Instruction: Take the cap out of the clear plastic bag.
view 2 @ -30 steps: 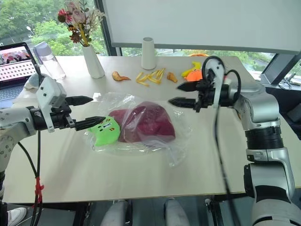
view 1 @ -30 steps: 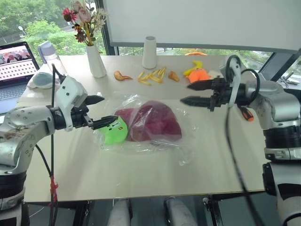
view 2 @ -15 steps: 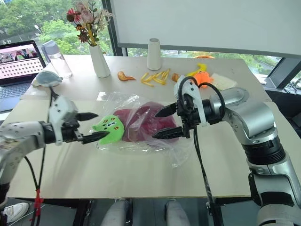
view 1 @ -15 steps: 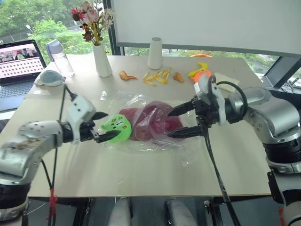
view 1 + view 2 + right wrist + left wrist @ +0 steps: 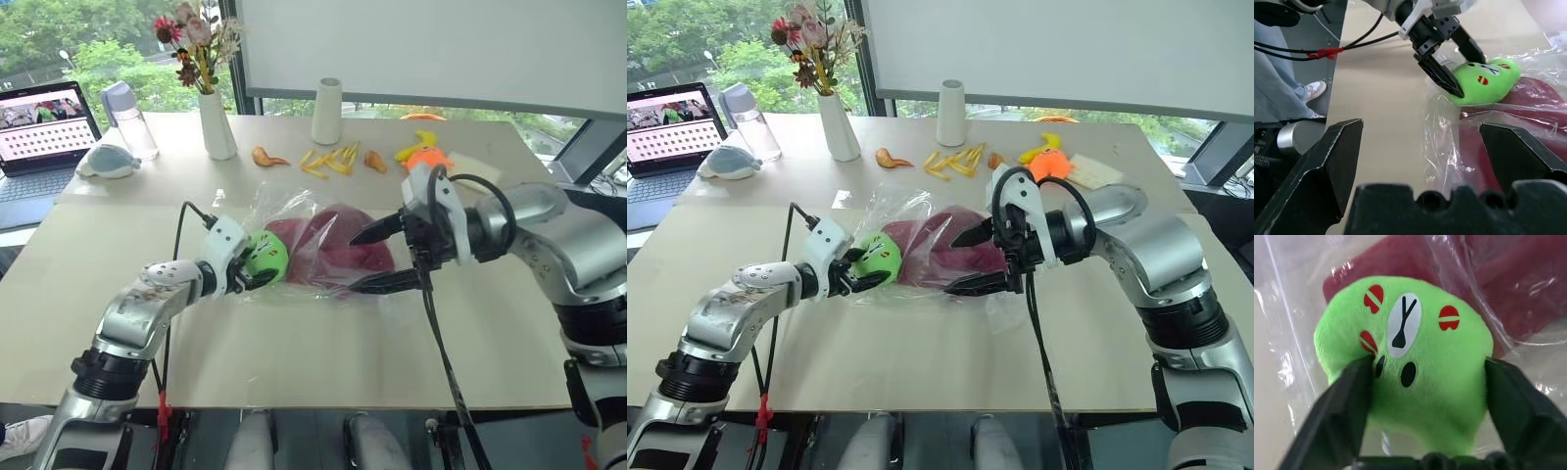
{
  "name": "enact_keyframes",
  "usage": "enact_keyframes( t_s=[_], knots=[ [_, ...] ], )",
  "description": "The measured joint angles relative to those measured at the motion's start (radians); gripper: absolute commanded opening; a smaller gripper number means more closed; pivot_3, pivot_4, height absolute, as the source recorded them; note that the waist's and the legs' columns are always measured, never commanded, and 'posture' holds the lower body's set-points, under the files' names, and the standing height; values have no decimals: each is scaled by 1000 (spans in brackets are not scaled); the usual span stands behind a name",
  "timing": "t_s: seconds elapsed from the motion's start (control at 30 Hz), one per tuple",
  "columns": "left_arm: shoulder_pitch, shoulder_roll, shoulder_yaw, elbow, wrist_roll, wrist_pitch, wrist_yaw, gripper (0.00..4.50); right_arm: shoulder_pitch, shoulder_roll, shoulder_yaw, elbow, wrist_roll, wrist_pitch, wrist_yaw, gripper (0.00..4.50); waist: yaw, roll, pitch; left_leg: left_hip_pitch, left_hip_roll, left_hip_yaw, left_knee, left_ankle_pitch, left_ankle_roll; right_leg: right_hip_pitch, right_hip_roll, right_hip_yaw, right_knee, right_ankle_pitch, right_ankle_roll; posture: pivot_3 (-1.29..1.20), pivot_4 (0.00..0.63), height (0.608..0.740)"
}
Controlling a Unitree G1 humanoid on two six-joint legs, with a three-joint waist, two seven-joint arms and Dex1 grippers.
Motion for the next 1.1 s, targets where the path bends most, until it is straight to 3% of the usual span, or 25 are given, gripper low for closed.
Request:
enact_keyframes(
  t_s=[0.2, 0.27, 0.4, 0.57, 0.87, 1.1],
  knots=[
    [19, 32, -29, -14, 36, -31, -41, 372, 0, -11, -13, -12, 1, 11, -5, 4500, -1, 0, 0, 1, 0, 0, 0, 0, 0, 1, 0, 0, 0, 0, 0, 0, 150, 740],
    [12, 14, -2, -13, 17, 1, -38, 11, -1, -11, -13, -13, 1, 11, -5, 4500, 1, 0, 0, 1, 0, 0, 0, 0, 0, 1, 0, 0, 0, 0, 0, 0, 150, 740],
    [-71, -36, 111, -6, -44, 94, 6, 11, -6, -11, -13, -13, 1, 11, -4, 4500, 1, -1, 0, -1, 0, -1, 1, 0, 0, 0, 0, 0, 0, 0, 0, 0, 150, 740],
    [-142, 79, 179, 54, 28, 27, 48, 11, -14, -11, -14, -4, 1, 11, -5, 4500, -15, 0, 0, 0, 0, -1, 0, 0, 0, 0, 0, 0, 0, 0, 0, 0, 150, 740],
    [-257, 101, 340, 683, 219, -364, 372, 11, -52, 52, -17, 23, 1, 8, -33, 4500, 0, -1, 0, -2, 0, 0, 0, 0, 0, -2, 0, -1, -1, 0, 1, 0, 150, 740],
    [-442, 116, 321, 1192, 297, -707, 409, 11, -52, 63, -22, -9, 20, 9, -48, 4500, 18, -1, 0, -3, -1, 0, 1, 0, -1, -2, -1, -1, -1, 1, 1, 0, 150, 740]
  ],
)
